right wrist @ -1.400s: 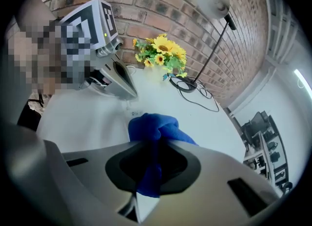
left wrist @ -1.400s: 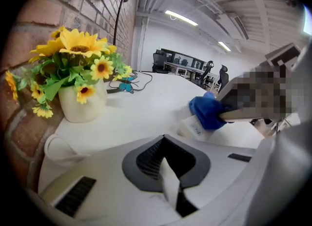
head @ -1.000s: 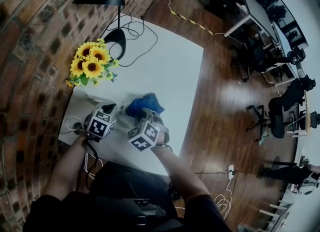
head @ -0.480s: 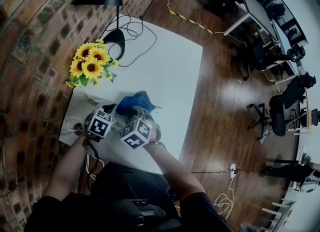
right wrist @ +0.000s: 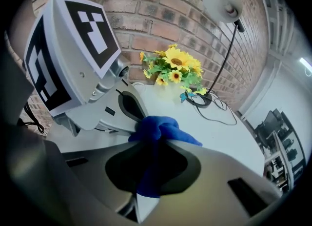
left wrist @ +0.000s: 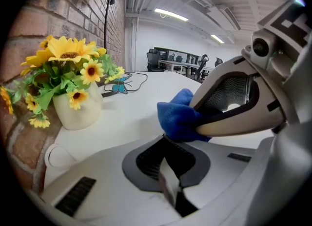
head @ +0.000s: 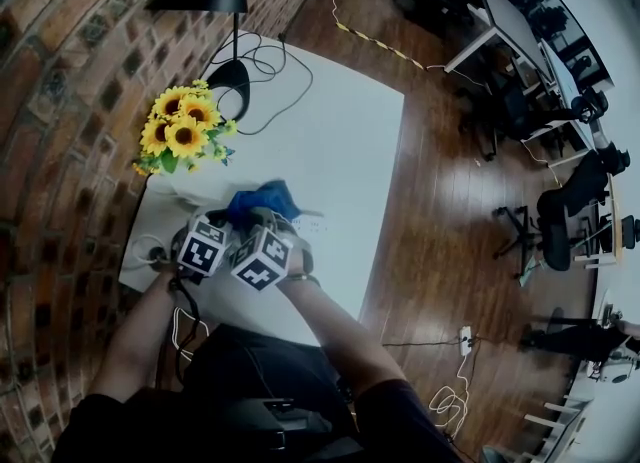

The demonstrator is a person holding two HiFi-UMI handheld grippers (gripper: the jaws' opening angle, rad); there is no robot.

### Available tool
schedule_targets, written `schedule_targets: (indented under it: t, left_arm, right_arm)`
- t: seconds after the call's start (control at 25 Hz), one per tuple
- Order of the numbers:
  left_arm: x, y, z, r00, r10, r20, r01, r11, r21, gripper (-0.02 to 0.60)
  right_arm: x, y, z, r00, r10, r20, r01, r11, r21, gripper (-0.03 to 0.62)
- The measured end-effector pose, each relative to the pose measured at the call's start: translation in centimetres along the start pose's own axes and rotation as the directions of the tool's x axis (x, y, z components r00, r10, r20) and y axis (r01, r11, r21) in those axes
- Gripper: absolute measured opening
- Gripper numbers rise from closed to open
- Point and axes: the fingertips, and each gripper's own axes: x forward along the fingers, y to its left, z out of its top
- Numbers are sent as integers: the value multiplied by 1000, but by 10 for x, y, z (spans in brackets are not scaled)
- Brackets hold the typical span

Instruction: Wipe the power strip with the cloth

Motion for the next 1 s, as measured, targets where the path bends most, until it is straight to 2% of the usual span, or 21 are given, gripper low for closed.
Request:
schedule_targets:
  t: [0.52,0.72,0.88,1.0]
  left_arm:
    - [0,0,0,1000,8,-12,-8,1000,-2,21]
    - [1,-2,2,1000,6,-12,-6,1000,20,21]
    - [0,-1,0,1000,7,-10,-7,1000,21,21]
    - [0,-1,1,1000,11,0,-11,1000,26,20]
  right_arm:
    - [1,-1,1,999,31,14,-32,999,40,43]
    - [-3,-5,-2,999,45,31,-48,993,107,46]
    - [-4,-5,1,998,43,43,-48,993,107,47]
    - [-4,-7,-1,998,43,42,-49,988,143,46]
